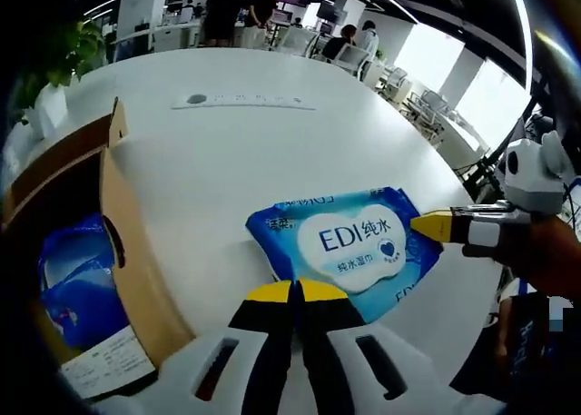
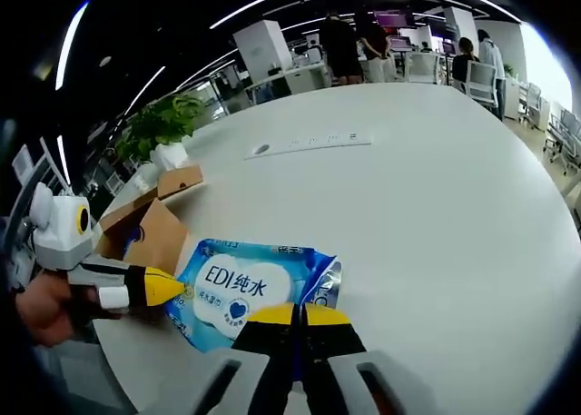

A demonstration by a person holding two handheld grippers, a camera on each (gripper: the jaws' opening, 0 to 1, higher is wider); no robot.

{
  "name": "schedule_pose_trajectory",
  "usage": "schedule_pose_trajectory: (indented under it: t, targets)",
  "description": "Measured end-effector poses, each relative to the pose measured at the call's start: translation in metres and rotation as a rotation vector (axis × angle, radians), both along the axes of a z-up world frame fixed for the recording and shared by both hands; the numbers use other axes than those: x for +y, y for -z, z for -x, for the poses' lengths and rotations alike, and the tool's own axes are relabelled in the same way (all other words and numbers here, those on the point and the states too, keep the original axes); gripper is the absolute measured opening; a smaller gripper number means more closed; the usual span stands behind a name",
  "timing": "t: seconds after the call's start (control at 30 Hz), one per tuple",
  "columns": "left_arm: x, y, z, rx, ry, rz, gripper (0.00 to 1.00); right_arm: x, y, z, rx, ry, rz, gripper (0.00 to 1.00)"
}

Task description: Operate the shoe box by opening the lid, removing the specified soft item, and placing it in the target area until the item is outside and the box remains undamaged.

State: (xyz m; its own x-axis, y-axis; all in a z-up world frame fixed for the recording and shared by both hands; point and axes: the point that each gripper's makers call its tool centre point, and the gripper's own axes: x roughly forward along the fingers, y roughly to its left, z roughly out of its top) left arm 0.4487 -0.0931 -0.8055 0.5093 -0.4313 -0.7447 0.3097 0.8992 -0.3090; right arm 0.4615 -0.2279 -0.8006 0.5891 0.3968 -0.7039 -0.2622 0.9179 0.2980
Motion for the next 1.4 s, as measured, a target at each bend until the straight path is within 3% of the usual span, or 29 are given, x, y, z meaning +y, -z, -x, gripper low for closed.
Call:
schedule_pose_trajectory:
  t: [0.3,0.83,1.4]
  targets:
    - [-0.002,0.003,0.003,0.018,0.009,-0.003,0.0,-0.005,0.005,0.0,0.009,0.023,-0.015,0.0]
    - [0.005,-0.008,0.016,-0.01,0.066,-0.037,0.06,-0.014,0.0,0.008,0.015,0.062,0.01,0.01]
    - [0.017,-0.027,0.032,-0.056,0.147,0.013,0.1,-0.013,-0.032,0.03,-0.027,0.118,0.002,0.09]
